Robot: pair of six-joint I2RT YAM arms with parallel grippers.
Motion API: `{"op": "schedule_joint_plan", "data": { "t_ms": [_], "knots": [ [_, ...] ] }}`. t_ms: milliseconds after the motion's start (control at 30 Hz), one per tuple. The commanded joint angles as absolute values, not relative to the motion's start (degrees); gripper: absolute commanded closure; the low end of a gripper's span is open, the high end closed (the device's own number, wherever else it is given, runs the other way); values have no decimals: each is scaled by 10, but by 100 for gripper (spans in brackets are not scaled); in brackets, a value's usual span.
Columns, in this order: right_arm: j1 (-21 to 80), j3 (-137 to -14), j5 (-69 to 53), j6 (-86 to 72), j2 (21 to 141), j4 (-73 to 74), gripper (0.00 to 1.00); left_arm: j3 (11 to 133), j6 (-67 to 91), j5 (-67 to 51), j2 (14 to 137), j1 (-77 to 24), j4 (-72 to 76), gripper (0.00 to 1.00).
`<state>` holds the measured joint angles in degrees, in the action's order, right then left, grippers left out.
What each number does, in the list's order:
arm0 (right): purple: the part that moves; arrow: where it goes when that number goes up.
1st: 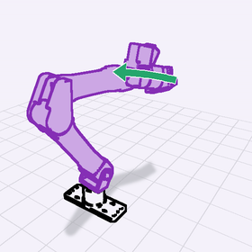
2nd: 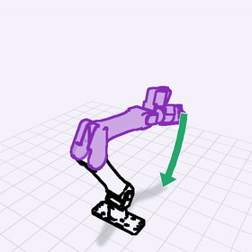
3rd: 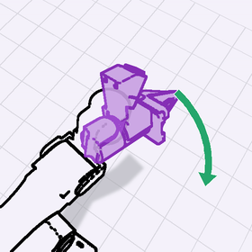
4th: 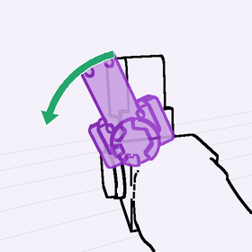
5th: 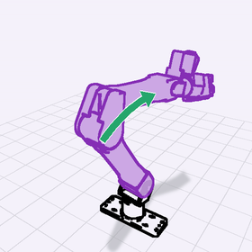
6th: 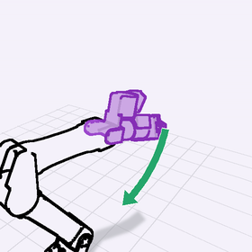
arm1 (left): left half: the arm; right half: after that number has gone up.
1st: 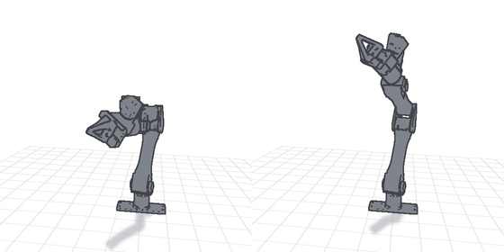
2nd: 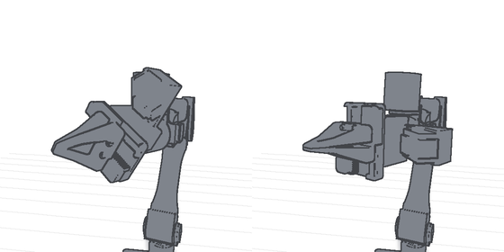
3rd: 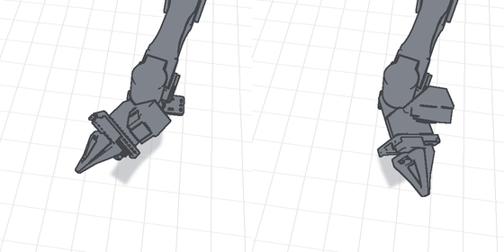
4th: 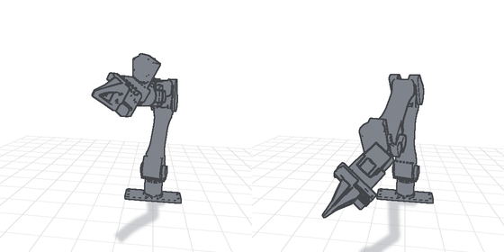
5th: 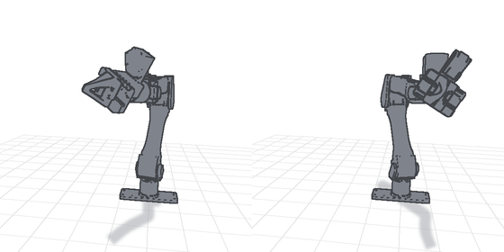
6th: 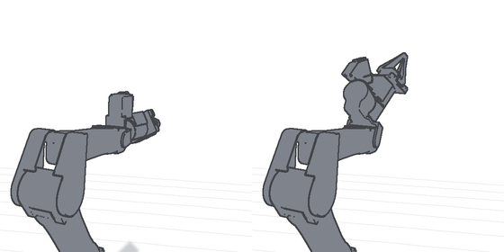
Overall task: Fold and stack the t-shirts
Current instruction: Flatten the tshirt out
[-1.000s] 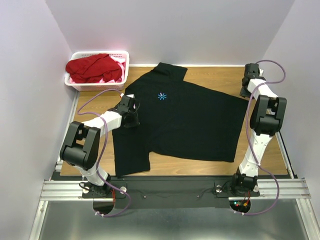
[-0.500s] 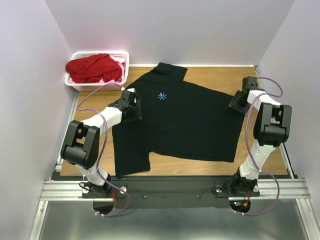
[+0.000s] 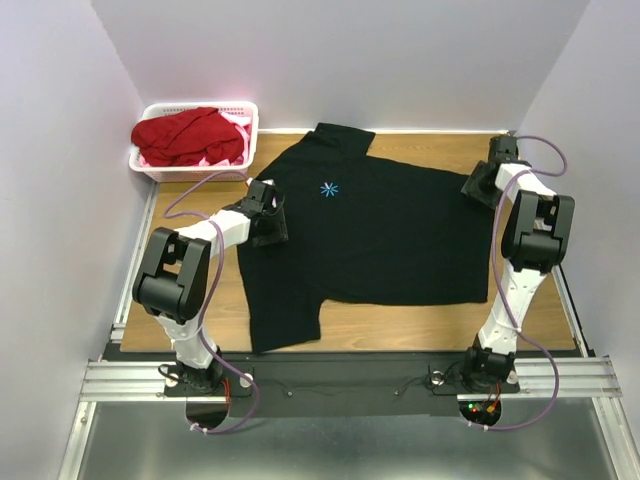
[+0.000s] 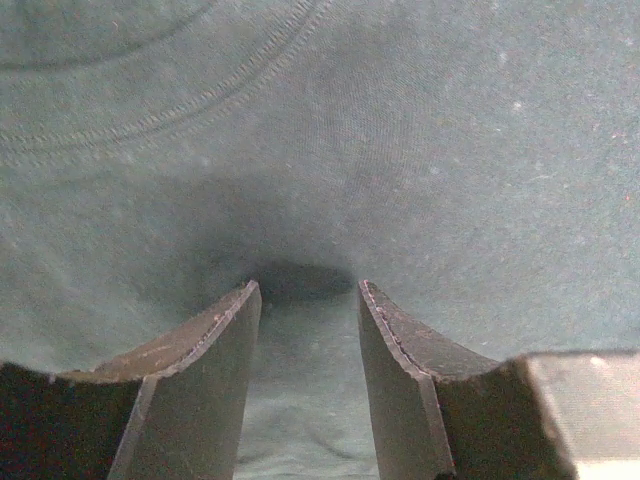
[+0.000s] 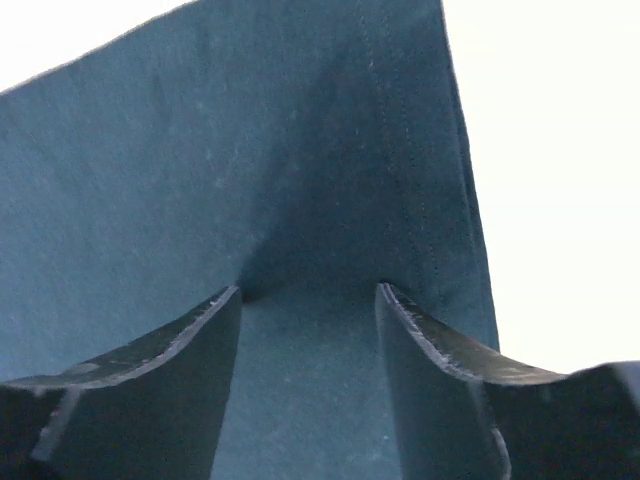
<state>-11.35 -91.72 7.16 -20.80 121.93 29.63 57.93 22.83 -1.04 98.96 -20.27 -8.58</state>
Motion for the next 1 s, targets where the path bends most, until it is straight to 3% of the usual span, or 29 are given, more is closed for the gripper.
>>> {"op": "schedule_joint_plan", "data": {
  "t_ms": [0, 167, 267, 567, 667, 967],
  "knots": [
    [-130, -992, 92, -185, 1298, 279, 36, 604, 257, -47, 1005, -202, -73, 45],
    [-130, -1114, 64, -166, 1351, 279, 34, 638, 270, -70, 1003, -207, -72, 39],
    [-130, -1116, 46, -176, 1311, 279, 30, 654, 270, -70, 984, -207, -80, 36],
    [-135, -811, 104, -262, 1016, 309, 27, 596, 222, -10, 867, -208, -87, 32],
    [-165, -705, 113, -303, 902, 335, 34, 562, 203, 18, 827, -208, -83, 32],
    [-308, -499, 4, -386, 790, 345, 44, 474, 185, 66, 766, -208, -61, 33]
  ]
}}
